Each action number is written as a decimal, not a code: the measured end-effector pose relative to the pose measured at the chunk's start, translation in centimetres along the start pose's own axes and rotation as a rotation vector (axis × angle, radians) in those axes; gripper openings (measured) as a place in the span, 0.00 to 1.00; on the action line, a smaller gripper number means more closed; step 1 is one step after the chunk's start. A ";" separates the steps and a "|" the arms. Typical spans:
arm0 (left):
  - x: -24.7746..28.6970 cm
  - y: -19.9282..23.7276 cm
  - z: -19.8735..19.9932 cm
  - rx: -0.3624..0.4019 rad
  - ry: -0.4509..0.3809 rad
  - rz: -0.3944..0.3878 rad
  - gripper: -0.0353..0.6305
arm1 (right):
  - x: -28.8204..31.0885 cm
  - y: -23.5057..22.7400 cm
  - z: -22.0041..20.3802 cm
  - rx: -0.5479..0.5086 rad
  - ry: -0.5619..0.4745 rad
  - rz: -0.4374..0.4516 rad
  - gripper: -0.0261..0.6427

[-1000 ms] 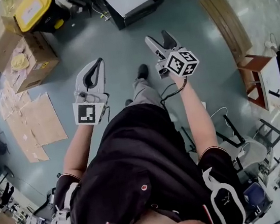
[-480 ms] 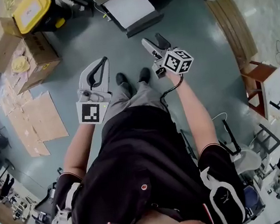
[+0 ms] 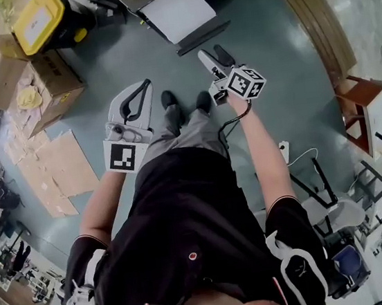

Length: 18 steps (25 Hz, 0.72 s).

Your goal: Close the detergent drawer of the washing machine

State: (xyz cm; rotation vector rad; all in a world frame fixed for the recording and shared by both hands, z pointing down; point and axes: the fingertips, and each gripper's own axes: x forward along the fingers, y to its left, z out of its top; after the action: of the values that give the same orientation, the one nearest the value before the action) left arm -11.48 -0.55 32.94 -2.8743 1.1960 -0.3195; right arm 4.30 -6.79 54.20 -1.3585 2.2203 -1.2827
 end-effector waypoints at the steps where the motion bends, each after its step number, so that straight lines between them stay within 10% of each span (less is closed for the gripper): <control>1: 0.1 0.0 -0.2 0.000 0.006 -0.008 0.05 | 0.1 -0.3 0.0 0.011 -0.009 0.004 0.57; 18: 1.3 -0.2 -2.3 0.013 0.053 -0.040 0.05 | 3.2 -5.4 -1.7 0.247 -0.049 0.072 0.48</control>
State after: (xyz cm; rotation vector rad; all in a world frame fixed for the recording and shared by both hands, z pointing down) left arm -10.94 -1.19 35.43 -2.8994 1.1410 -0.4049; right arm 4.78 -9.46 60.12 -1.1941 1.9826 -1.4262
